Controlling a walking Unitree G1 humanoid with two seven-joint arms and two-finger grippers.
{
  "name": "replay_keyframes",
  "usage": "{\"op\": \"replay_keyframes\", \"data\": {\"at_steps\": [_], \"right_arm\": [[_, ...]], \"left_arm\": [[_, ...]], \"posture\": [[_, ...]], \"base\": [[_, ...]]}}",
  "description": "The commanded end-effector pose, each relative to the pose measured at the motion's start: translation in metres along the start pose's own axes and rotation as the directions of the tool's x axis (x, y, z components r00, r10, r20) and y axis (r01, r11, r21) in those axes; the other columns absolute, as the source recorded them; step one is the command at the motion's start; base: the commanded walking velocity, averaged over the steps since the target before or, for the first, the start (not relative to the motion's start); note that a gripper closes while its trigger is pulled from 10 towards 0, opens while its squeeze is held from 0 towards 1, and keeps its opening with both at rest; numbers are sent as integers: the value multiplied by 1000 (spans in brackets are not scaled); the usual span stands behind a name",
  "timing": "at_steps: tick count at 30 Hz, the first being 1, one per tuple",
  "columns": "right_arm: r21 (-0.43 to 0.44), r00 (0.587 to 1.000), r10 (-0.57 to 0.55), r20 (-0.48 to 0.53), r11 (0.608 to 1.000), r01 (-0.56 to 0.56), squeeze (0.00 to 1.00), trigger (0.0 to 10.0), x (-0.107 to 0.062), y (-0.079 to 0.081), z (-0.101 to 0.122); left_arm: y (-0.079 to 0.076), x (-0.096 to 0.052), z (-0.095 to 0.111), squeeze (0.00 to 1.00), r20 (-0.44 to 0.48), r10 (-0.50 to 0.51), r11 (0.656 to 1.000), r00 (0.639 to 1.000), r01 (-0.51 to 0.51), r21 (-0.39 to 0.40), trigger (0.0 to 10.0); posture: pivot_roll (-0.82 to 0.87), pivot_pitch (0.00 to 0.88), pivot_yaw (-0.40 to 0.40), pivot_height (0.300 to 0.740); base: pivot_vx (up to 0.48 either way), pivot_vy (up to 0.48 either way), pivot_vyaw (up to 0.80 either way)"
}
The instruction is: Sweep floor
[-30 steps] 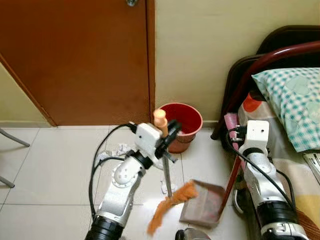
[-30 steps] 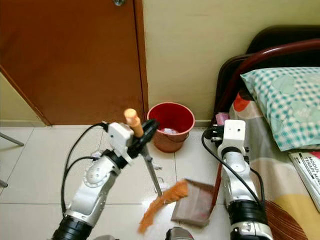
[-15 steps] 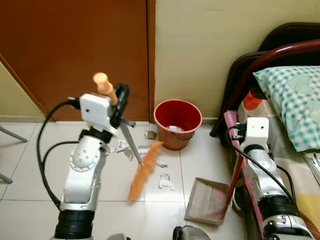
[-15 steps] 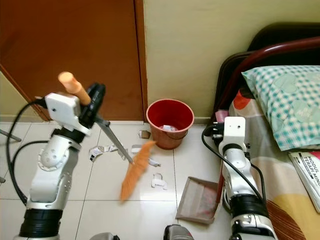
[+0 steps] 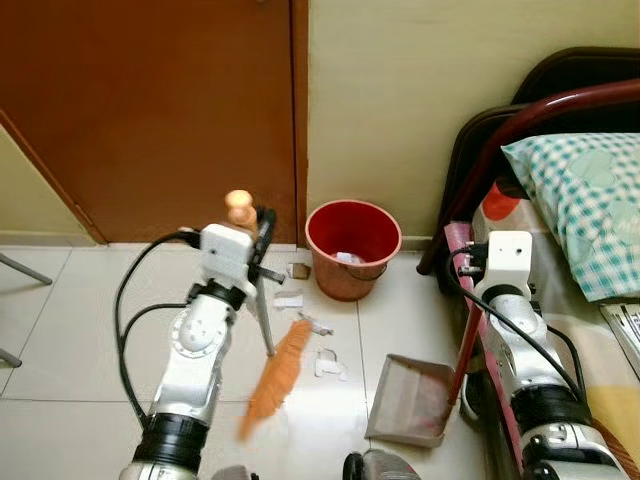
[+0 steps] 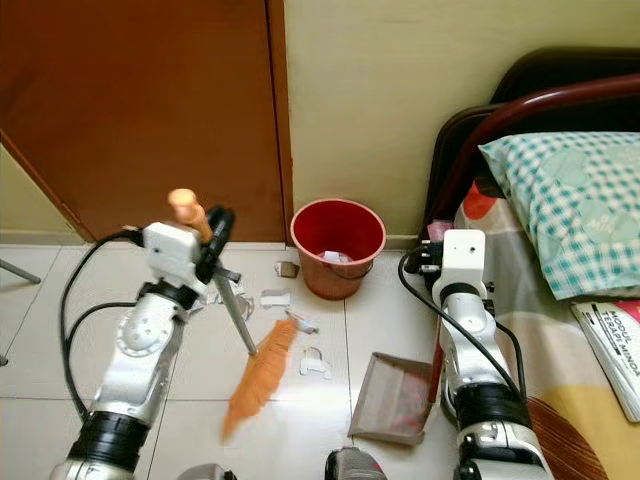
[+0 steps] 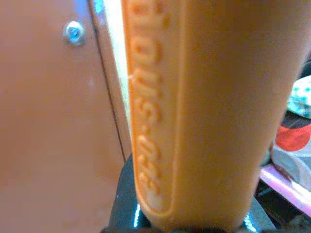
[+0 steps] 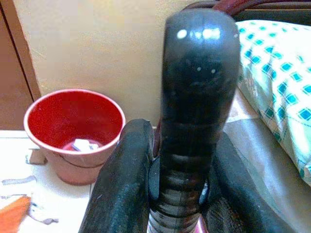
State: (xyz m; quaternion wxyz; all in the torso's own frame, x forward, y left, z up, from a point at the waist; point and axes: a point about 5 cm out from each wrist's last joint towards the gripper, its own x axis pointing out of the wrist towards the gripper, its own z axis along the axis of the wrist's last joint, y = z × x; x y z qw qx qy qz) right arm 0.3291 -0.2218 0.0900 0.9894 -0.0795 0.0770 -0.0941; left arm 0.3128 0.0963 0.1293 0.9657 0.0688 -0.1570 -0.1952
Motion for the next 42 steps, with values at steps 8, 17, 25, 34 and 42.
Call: {"op": "replay_keyframes", "data": {"at_steps": [8,17,25,34,42], "right_arm": [[19,999,0,47,1000,-1,0,10000,1,0,10],[31,999,9,44,999,-10,0,10000,2,3,9],[38,999,23,23,999,-23,0,10000,2,6,5],[47,982,177,-58,984,-175,0,10000,-3,31,-9],[55,980,198,-31,979,-196,0,10000,0,43,-3]], "left_arm": [[-49,7,-14,0,-2,-191,977,982,190,-98,10000],[-79,-1,-18,0,-19,-251,924,968,233,-303,10000],[-59,8,7,0,75,-65,938,995,87,-334,10000],[2,15,48,0,203,173,951,964,-110,-290,10000],[30,1,63,0,199,245,939,949,-182,-291,10000]], "posture": [[-45,77,-38,740],[-37,80,-38,740],[-29,82,-38,740],[-20,81,-41,740],[7,95,-35,740]], "base": [[0,0,0],[0,0,0],[0,0,0],[0,0,0],[0,0,0]]}}
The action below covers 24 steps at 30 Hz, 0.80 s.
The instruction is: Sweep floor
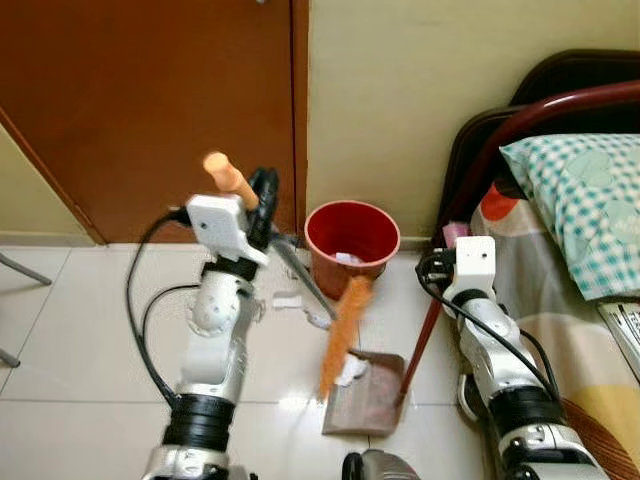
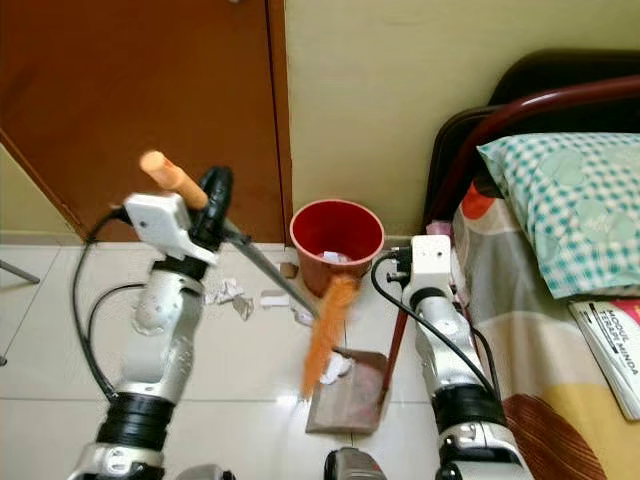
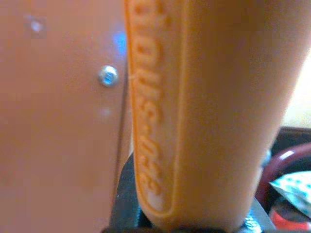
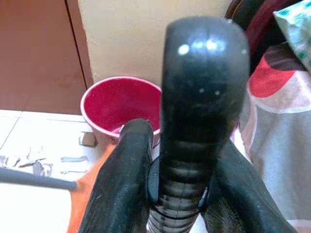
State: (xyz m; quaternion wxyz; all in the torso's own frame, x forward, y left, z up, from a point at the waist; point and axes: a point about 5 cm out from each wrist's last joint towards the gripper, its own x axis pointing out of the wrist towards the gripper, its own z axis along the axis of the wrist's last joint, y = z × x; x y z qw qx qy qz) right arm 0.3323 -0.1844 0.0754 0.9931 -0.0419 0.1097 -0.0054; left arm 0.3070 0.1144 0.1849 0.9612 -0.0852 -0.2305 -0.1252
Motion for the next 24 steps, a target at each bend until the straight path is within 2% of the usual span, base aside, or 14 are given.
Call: {"op": "replay_keyframes", "data": {"at_steps": [1,4,7,12,17,21,24], "right_arm": [[-6,1000,12,20,1000,-12,0,10000,3,3,6],[3,999,36,33,999,-36,0,10000,5,10,9],[-3,999,40,32,999,-40,0,10000,4,10,8],[-4,999,32,28,999,-31,0,10000,3,5,6],[-7,999,25,23,1000,-25,0,10000,3,1,4],[-8,1000,24,21,1000,-23,0,10000,4,1,4],[-6,999,25,25,1000,-25,0,10000,5,2,6]], "left_arm": [[2,0,11,0,41,25,999,999,-24,-28,10000],[13,-4,19,0,41,75,997,996,-74,-15,10000],[21,-5,36,0,70,90,996,994,-91,17,10000],[30,-10,41,0,62,81,993,995,-86,76,10000],[40,-29,25,0,-26,67,987,997,-62,149,10000],[38,-33,14,0,-61,77,990,995,-69,127,10000],[31,-35,-3,0,-105,74,993,992,-64,96,10000]], "posture": [[7,95,-35,740],[18,95,-38,740],[19,95,-40,740],[26,94,-43,740],[22,89,-43,740],[22,85,-45,740],[13,80,-48,740]], "base": [[0,0,0],[0,0,0],[0,0,0],[0,0,0],[0,0,0],[0,0,0],[0,0,0]]}}
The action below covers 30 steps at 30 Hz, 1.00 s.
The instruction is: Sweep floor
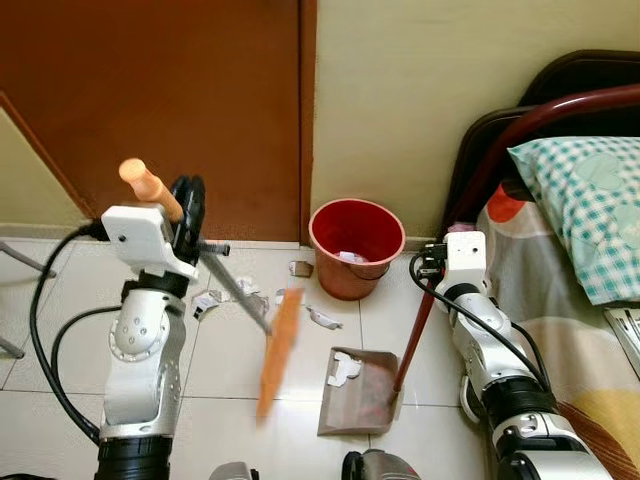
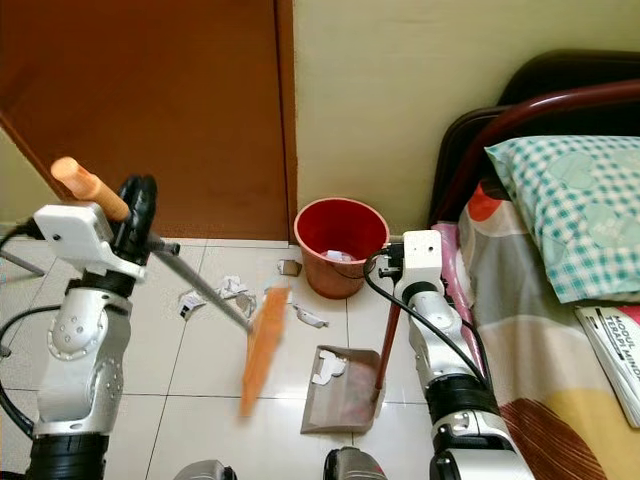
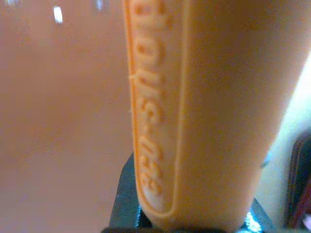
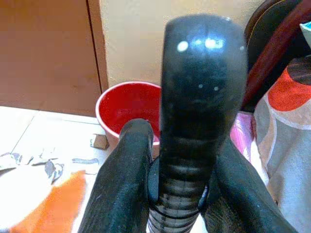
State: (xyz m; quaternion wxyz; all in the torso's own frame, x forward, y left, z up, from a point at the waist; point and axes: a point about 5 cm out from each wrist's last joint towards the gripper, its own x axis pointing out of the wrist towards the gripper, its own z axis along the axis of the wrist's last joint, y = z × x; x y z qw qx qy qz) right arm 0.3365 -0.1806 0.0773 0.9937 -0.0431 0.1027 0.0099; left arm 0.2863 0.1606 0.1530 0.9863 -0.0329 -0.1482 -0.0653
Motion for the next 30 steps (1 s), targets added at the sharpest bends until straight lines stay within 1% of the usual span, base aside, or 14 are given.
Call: {"op": "replay_keyframes", "data": {"at_steps": [1,2,4,6,8,11,13,18,19,20,25,26,28,30], "right_arm": [[0,1000,-3,12,1000,3,0,10000,2,0,3],[2,1000,-1,16,1000,1,0,10000,2,0,5],[2,1000,0,17,1000,0,0,10000,3,1,5],[3,1000,0,19,1000,0,0,10000,3,1,6],[2,1000,0,19,1000,0,0,10000,4,1,6],[1,1000,-3,21,1000,3,0,10000,3,-1,6],[0,1000,-5,22,1000,5,0,10000,3,-1,6],[-1,1000,-14,19,1000,14,0,10000,2,-4,5],[-1,1000,-15,18,1000,15,0,10000,2,-4,4],[-1,1000,-15,15,1000,15,0,10000,2,-3,3],[-2,1000,-10,11,1000,10,0,10000,2,-1,2],[-2,1000,-10,11,1000,10,0,10000,2,-1,2],[-2,1000,-8,10,1000,8,0,10000,2,-1,2],[-2,1000,-8,9,1000,8,0,10000,2,-1,2]], "left_arm": [[-16,6,1,0,48,-47,998,998,49,-33,10000],[-24,8,-7,0,29,-63,997,998,65,-52,10000],[-29,9,-10,0,25,-75,995,997,76,-58,10000],[-46,17,-16,0,17,-117,989,993,118,-87,10000],[-63,27,-13,0,37,-139,980,990,143,-137,10000],[-89,42,3,0,110,-187,961,976,205,-184,10000],[-93,45,8,0,129,-192,958,973,214,-189,10000],[-77,41,10,0,148,-164,969,975,187,-159,10000],[-71,39,9,0,148,-155,974,977,176,-144,10000],[-56,34,8,0,138,-128,983,982,144,-114,10000],[-23,19,9,0,119,-62,997,991,68,-44,10000],[-23,19,9,0,119,-62,997,991,68,-44,10000],[-8,11,12,0,119,-41,999,992,41,-3,10000],[-5,9,13,0,118,-39,999,992,39,6,10000]], "posture": [[10,78,-48,740],[10,78,-48,740],[5,74,-49,740],[5,74,-49,740],[-1,68,-49,740],[-12,62,-44,740],[-15,61,-42,740],[-18,60,-39,740],[-9,66,-36,740],[-9,66,-36,740],[8,68,-38,740],[8,68,-38,740],[13,69,-41,740],[16,69,-43,740]], "base": [[0,0,0],[0,0,0],[0,0,0],[0,0,0],[0,0,0],[0,0,0],[0,0,0],[0,0,0],[0,0,0],[0,0,0],[0,0,0],[0,0,0],[0,0,0],[0,0,0]]}}
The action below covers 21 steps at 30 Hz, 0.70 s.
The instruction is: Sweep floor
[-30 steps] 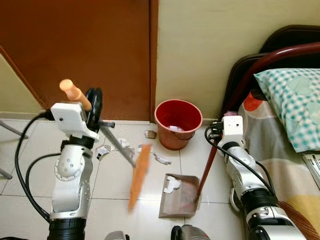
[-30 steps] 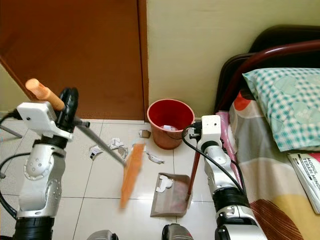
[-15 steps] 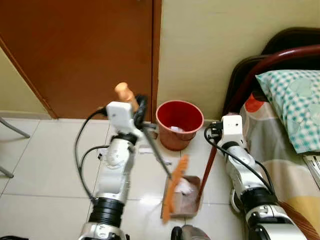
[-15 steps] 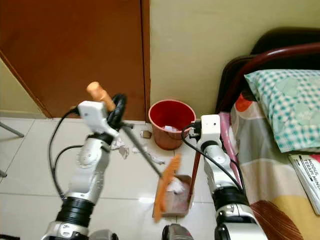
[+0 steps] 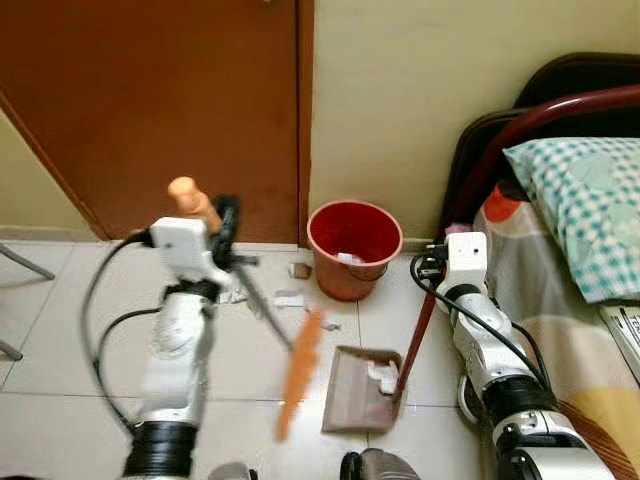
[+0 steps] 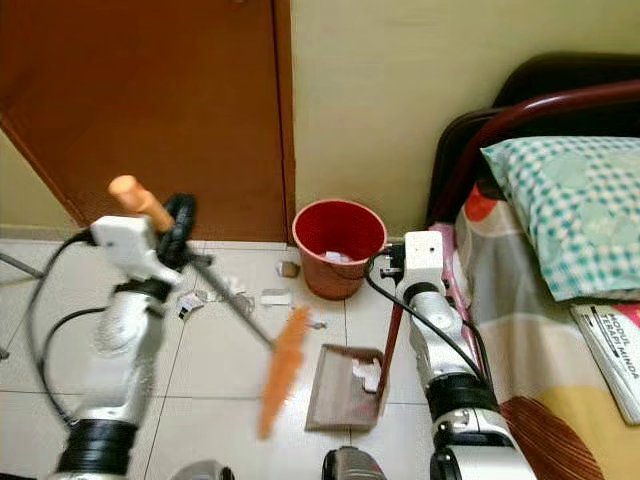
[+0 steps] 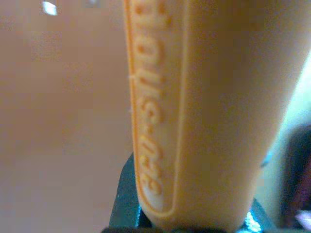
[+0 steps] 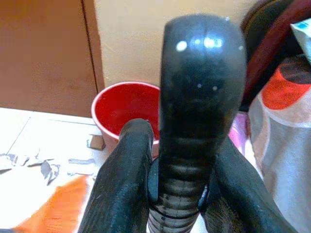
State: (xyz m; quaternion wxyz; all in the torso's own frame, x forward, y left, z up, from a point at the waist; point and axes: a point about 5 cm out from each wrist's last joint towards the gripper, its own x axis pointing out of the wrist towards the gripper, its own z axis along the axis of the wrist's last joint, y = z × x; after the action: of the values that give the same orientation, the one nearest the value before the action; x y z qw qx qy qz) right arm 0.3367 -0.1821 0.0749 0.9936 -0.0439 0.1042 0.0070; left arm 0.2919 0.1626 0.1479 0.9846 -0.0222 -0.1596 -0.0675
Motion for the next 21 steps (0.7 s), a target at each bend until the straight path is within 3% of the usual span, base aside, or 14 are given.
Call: {"op": "replay_keyframes", "data": {"at_steps": [1,3,7,10,13,21], "right_arm": [[-2,1000,-1,12,1000,1,0,10000,1,0,4],[-1,1000,0,13,1000,0,0,10000,1,0,3],[20,999,6,42,1000,-7,0,10000,1,-1,8],[56,989,34,147,997,-43,0,10000,-2,-7,25],[69,981,46,187,996,-60,0,10000,-6,-17,35],[91,968,78,240,991,-103,0,10000,-13,-23,52]], "left_arm": [[-3,3,20,0,94,-30,1000,995,30,0,10000],[6,-4,17,0,66,-33,999,997,31,30,10000],[8,-11,6,0,27,-36,998,999,35,54,10000],[9,-19,-6,0,-16,-22,991,1000,24,132,10000],[14,-26,-16,0,-65,26,977,998,-12,214,10000],[9,-31,-28,0,-97,24,981,995,-4,196,10000]], "posture": [[16,69,-43,740],[19,68,-43,740],[20,62,-43,740],[14,39,-33,740],[9,26,-28,740],[-3,0,-18,740]], "base": [[0,0,0],[0,0,0],[0,0,0],[0,0,0],[0,0,0],[0,0,0]]}}
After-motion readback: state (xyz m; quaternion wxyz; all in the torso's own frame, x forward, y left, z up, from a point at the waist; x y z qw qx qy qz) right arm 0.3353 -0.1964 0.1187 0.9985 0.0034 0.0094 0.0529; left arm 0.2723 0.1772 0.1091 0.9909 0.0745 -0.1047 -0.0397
